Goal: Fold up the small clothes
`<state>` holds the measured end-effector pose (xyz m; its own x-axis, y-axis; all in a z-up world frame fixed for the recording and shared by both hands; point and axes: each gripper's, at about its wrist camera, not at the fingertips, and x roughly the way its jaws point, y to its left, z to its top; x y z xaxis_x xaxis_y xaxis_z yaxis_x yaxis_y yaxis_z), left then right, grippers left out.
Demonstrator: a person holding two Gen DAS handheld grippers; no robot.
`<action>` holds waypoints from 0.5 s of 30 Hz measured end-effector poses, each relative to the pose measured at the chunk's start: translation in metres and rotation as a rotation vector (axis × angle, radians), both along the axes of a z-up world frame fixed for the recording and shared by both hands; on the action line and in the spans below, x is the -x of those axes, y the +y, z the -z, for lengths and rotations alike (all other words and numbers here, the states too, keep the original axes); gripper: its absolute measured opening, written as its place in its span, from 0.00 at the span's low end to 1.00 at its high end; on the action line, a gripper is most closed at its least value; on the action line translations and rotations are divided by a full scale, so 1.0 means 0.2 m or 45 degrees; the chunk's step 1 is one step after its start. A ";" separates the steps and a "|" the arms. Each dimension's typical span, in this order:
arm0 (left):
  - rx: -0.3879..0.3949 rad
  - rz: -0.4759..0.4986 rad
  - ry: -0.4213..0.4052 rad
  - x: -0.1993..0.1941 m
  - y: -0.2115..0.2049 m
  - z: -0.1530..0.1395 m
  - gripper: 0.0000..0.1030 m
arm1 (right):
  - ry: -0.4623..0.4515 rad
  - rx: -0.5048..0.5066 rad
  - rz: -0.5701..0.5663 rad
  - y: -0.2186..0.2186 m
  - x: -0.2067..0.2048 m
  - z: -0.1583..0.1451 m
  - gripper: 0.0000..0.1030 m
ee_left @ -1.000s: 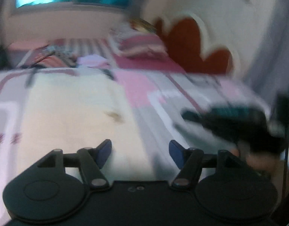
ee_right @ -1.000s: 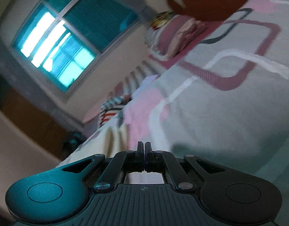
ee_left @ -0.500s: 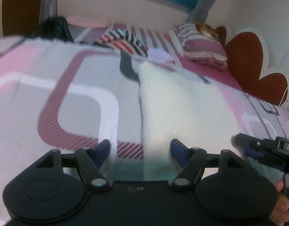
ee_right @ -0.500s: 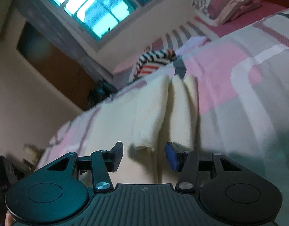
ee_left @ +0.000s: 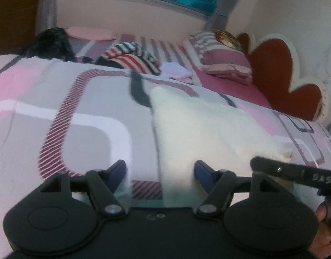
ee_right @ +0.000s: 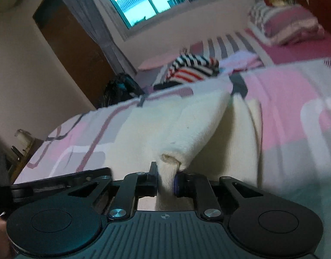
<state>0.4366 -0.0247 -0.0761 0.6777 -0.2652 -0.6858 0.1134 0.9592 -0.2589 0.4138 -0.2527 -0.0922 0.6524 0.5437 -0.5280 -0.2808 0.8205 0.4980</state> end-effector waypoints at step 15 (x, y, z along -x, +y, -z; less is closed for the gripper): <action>-0.056 0.120 0.008 0.02 -0.14 0.01 0.69 | 0.122 -0.127 0.119 -0.24 0.01 0.12 0.12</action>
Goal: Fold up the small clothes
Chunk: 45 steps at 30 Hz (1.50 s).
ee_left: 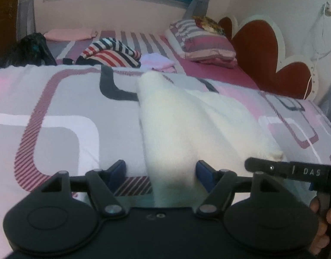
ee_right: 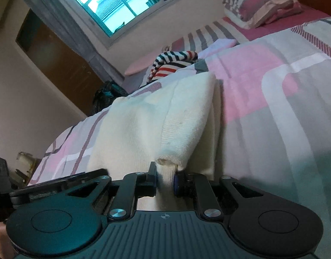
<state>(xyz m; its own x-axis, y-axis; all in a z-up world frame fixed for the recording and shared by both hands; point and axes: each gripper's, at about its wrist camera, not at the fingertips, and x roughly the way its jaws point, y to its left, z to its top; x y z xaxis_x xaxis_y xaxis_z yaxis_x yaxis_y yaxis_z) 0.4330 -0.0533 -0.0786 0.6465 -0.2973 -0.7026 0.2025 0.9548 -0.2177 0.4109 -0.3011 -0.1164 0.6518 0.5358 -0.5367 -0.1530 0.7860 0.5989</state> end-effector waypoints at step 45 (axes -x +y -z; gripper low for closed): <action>-0.148 -0.016 -0.031 0.00 -0.07 -0.09 0.70 | -0.218 0.355 -0.083 0.04 0.03 -0.15 0.13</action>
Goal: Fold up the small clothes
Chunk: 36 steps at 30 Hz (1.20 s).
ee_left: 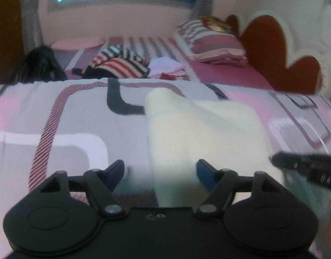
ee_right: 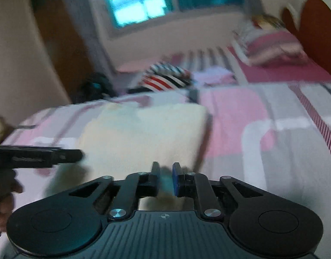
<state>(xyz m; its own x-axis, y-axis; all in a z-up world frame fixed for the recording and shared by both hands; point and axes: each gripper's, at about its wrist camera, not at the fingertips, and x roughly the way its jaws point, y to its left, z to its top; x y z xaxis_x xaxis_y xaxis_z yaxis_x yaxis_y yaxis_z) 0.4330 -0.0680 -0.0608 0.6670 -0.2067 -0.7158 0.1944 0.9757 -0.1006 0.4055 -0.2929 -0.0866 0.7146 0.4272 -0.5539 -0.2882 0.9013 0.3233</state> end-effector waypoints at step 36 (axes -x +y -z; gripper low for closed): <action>0.352 -0.041 0.283 -0.12 0.13 0.18 0.74 | 0.403 -0.653 0.125 -0.37 -0.10 0.19 0.75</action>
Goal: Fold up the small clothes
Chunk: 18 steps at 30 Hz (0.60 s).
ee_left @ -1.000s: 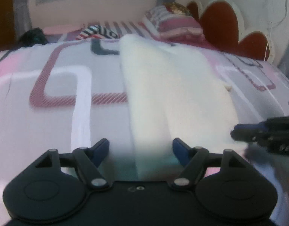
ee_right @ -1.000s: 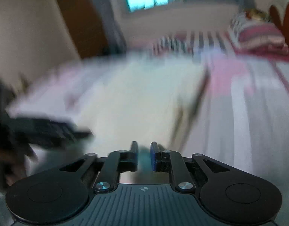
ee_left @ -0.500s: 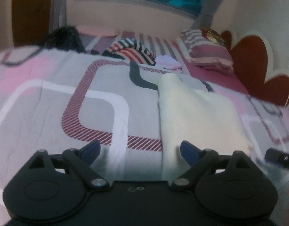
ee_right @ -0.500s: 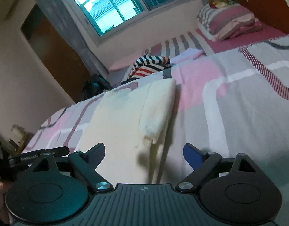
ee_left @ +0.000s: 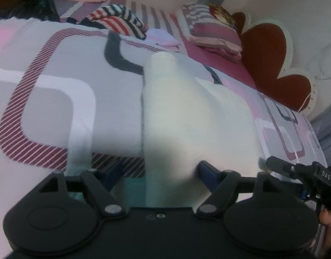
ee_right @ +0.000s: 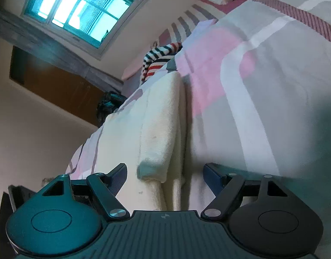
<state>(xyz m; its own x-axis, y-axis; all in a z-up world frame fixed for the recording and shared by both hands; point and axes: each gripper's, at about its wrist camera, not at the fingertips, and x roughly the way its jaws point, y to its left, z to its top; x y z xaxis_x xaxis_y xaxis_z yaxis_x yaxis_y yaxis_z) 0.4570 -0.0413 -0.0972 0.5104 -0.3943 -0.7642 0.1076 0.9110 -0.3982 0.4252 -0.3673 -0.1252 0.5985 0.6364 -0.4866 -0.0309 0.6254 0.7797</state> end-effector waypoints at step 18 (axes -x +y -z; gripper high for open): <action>-0.009 0.015 0.002 -0.05 -0.15 -0.03 0.51 | -0.090 0.248 -0.089 0.18 0.02 -0.02 0.47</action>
<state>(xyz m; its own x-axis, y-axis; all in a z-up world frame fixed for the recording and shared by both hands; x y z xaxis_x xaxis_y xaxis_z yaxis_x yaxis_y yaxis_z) 0.4679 -0.0708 -0.0915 0.5048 -0.3948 -0.7677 0.1176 0.9125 -0.3919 0.4206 -0.3308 -0.1205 0.5930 0.5759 -0.5628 -0.1298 0.7582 0.6390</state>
